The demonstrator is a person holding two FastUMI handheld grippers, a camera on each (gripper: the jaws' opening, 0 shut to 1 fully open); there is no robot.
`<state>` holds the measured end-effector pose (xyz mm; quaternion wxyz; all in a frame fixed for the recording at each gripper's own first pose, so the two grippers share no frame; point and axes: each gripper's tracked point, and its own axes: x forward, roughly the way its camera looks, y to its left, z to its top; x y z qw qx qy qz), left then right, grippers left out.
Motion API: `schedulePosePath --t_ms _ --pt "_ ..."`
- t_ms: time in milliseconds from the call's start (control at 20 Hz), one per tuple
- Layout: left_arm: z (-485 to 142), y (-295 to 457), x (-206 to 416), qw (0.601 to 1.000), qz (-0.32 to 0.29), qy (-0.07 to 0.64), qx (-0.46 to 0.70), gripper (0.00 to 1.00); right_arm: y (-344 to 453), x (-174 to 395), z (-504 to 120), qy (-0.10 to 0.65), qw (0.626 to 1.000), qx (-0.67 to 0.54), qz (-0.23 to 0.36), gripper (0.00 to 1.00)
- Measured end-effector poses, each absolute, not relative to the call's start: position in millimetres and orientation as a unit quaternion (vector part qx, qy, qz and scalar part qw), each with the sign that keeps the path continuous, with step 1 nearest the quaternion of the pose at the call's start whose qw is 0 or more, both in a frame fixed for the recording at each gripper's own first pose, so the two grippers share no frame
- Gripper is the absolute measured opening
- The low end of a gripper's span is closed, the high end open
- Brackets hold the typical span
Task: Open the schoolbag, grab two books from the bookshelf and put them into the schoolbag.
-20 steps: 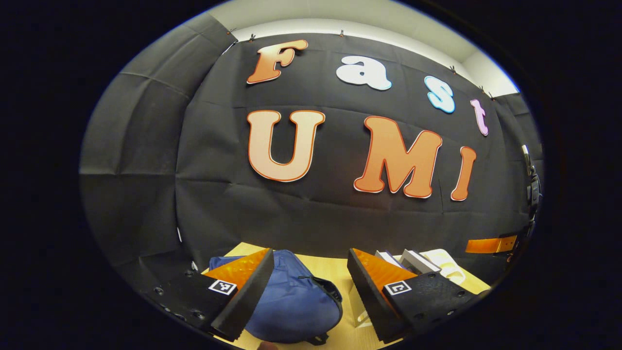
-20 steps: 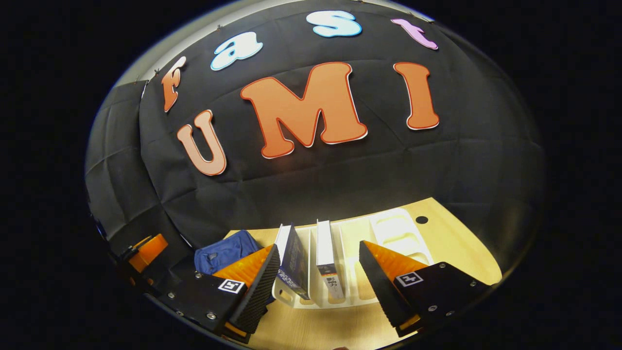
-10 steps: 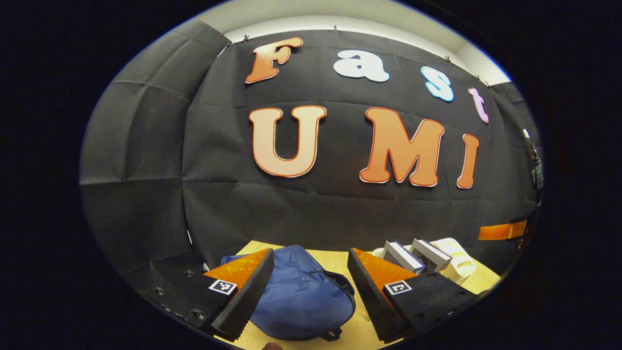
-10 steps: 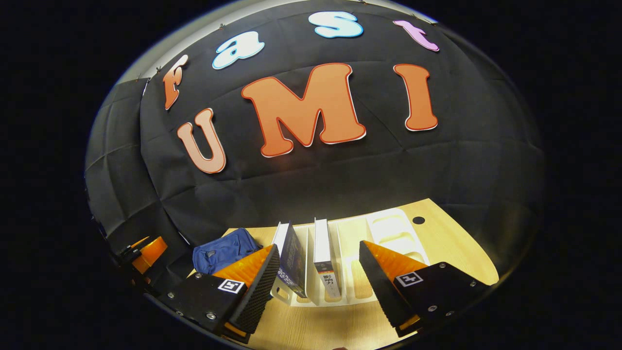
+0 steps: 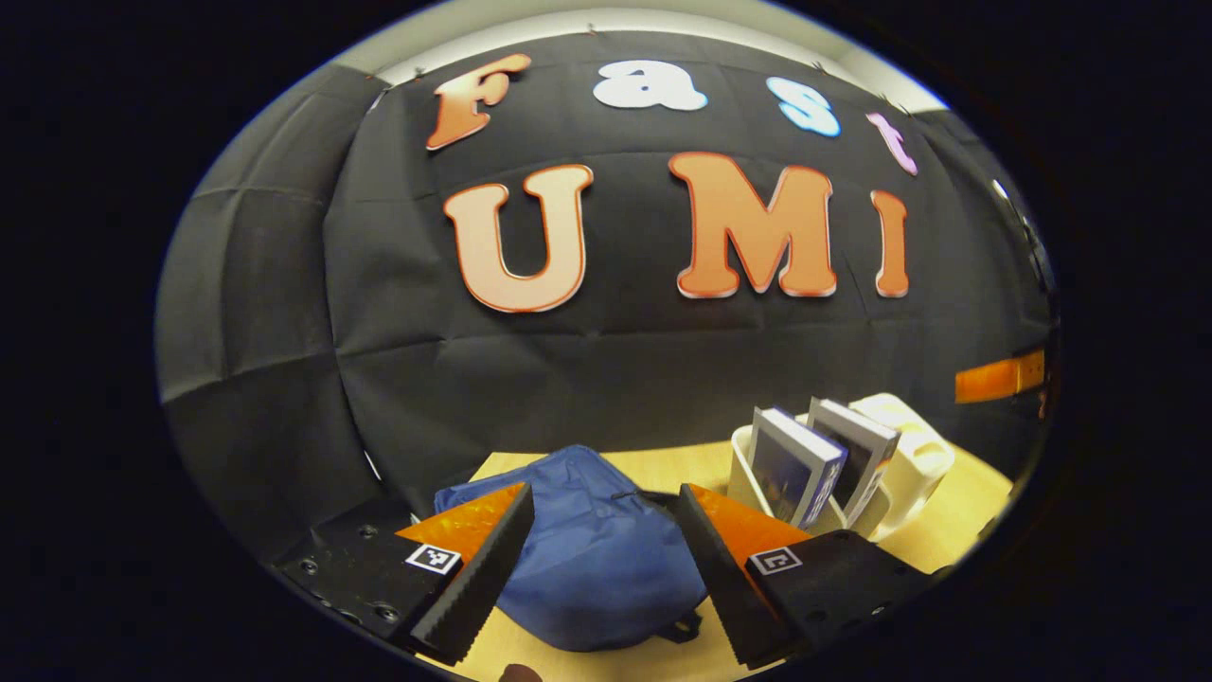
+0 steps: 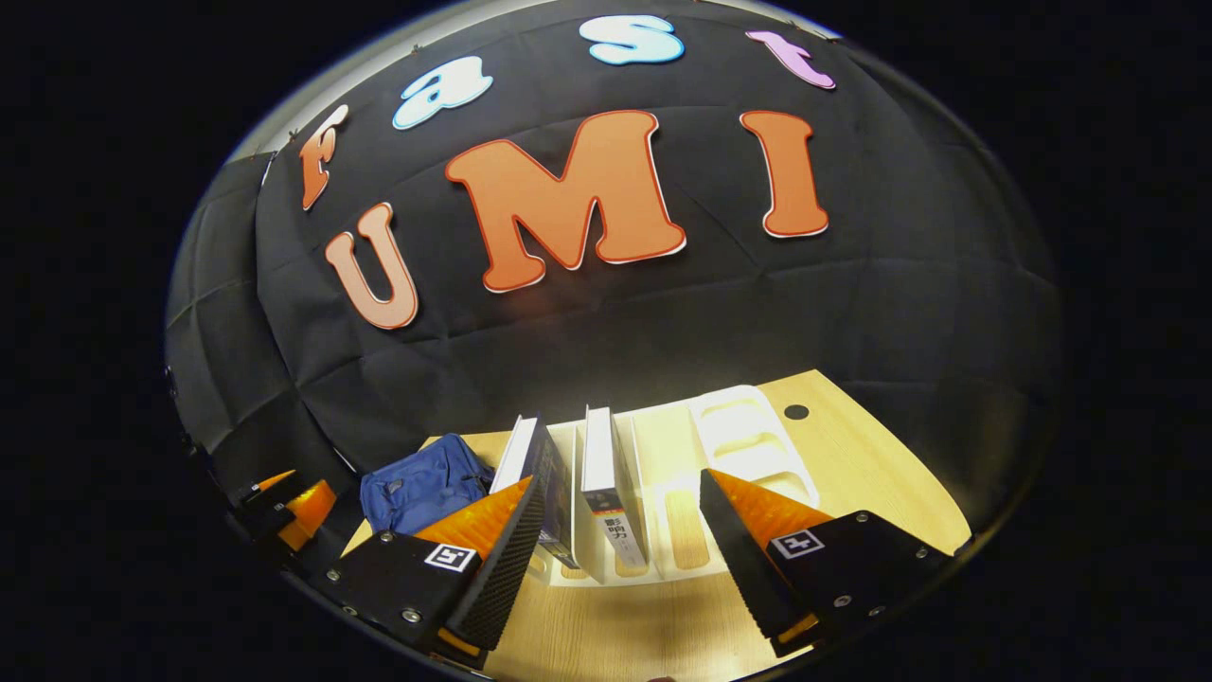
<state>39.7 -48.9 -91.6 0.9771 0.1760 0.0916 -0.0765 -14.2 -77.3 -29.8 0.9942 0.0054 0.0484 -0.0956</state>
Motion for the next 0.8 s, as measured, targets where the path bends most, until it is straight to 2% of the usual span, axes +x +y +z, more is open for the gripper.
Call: schedulePosePath --t_ms 150,350,550,600,650,800 --pt "-133 -56 43 0.954 -0.098 0.131 0.252 0.97 -89 -19 -42 0.059 0.992 0.022 -0.109 0.97" --pt "-204 -67 36 0.911 -0.111 0.185 0.351 0.95 -107 -31 -52 0.073 0.988 0.033 -0.133 0.97" --pt "-276 -69 31 0.853 -0.146 0.231 0.444 0.96 -130 -48 -60 0.087 0.981 0.044 -0.166 0.97" --pt "-291 -66 30 0.841 -0.145 0.248 0.459 0.89 -136 -53 -62 0.09 0.979 0.047 -0.175 0.97" --pt "-301 -65 33 0.831 -0.149 0.256 0.471 0.97 -143 -58 -62 0.092 0.977 0.048 -0.184 0.97" --pt "-321 -56 40 0.807 -0.142 0.277 0.501 0.98 -161 -67 -65 0.1 0.972 0.052 -0.208 0.97"
